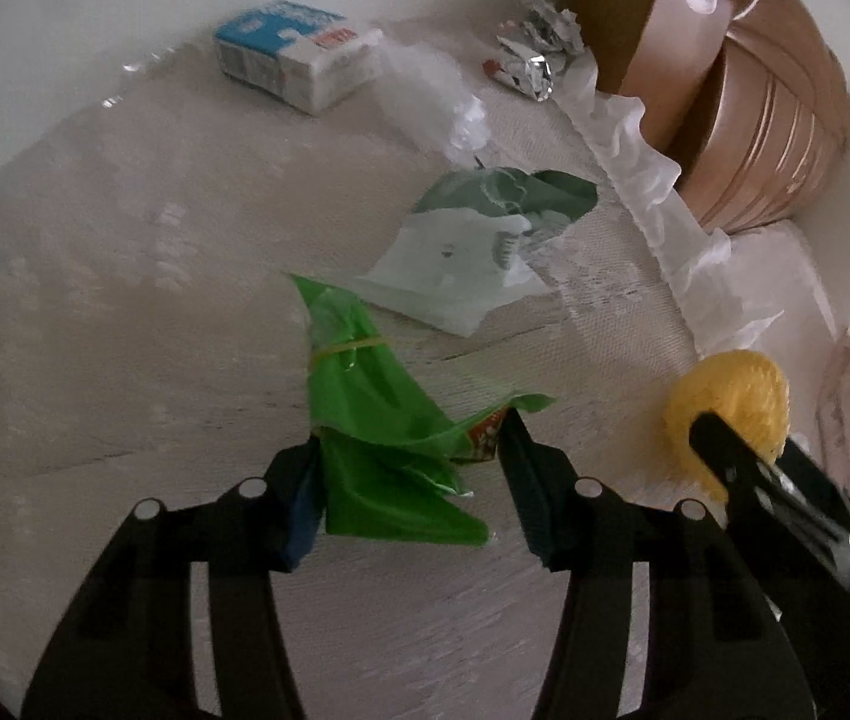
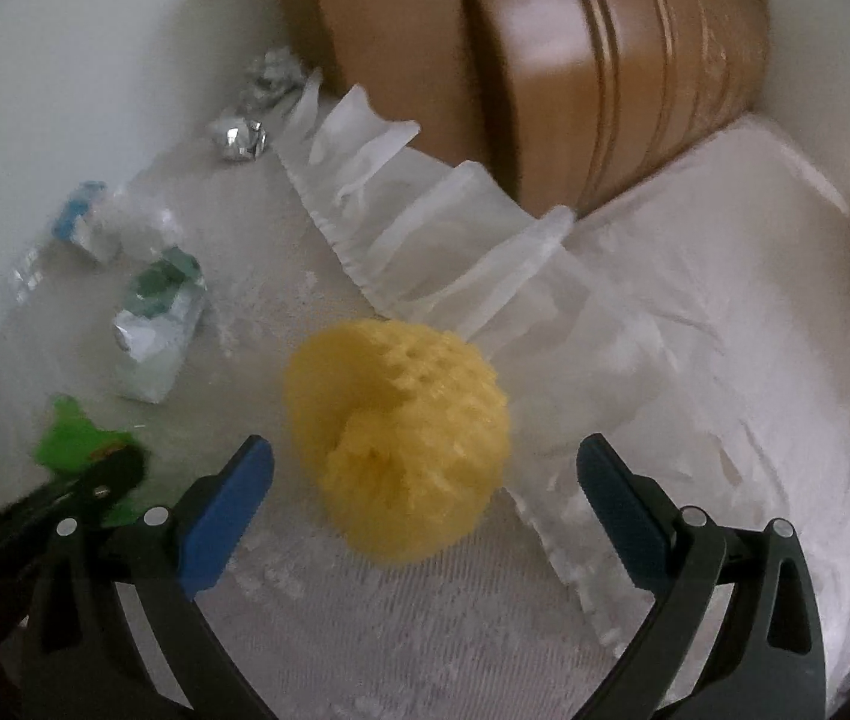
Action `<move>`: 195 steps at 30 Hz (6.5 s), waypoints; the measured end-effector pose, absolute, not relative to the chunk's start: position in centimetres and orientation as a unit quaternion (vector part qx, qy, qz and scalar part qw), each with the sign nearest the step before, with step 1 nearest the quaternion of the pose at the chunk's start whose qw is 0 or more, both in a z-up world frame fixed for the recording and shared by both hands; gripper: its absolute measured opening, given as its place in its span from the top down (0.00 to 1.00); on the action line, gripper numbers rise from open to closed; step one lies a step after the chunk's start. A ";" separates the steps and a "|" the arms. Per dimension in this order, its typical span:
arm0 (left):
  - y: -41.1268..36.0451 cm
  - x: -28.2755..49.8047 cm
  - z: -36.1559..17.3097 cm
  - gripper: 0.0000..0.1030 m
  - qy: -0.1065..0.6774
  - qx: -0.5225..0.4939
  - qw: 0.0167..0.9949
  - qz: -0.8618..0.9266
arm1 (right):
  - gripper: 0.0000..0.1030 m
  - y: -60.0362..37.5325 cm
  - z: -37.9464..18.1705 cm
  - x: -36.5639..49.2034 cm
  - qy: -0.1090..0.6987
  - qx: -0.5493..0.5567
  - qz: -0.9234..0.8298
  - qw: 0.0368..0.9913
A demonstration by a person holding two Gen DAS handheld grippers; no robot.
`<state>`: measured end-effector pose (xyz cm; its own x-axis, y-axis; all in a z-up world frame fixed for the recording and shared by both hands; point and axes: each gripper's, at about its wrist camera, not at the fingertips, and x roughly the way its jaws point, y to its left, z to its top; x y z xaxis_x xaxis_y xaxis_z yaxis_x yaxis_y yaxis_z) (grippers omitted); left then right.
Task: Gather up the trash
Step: 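Grasp the green wrapper with the left tool while the right tool grasps the yellow mesh net, then drop the yellow net into the green wastebasket with the right tool while the left tool drops the green wrapper, then move both tools back over the bed toward the plastic bags, then grasp the white-green plastic bag with the left tool while the right tool grasps the clear plastic bag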
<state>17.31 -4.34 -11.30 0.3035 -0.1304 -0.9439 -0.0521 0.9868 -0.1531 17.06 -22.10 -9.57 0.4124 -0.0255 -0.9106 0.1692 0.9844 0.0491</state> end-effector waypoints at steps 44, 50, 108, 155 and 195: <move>-24.1 -11.5 -4.9 0.50 0.509 0.172 0.755 -0.377 | 0.67 -41.2 -9.4 -25.8 0.528 0.223 -0.239 0.784; -26.5 -13.6 -5.1 0.50 0.506 0.196 0.739 -0.398 | 0.66 -42.4 -10.5 -28.8 0.526 0.242 -0.250 0.776; -35.5 -21.9 -8.9 0.10 0.512 0.296 0.637 -0.495 | 0.07 -45.6 -17.1 -38.8 0.519 0.362 -0.362 0.685; -5.1 4.1 -6.2 0.10 0.517 0.074 0.839 -0.150 | 0.05 -23.8 -7.8 -1.2 0.553 0.065 -0.039 0.830; 4.8 18.0 -9.5 0.51 0.520 -0.004 0.854 -0.015 | 0.05 -12.6 -7.4 25.2 0.540 0.021 0.074 0.838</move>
<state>18.04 4.85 -9.54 0.4581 -0.0302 -0.8884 0.0211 0.9995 -0.0231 25.25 -12.65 -7.37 0.4069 0.1458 -0.9018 -0.1008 0.9883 0.1143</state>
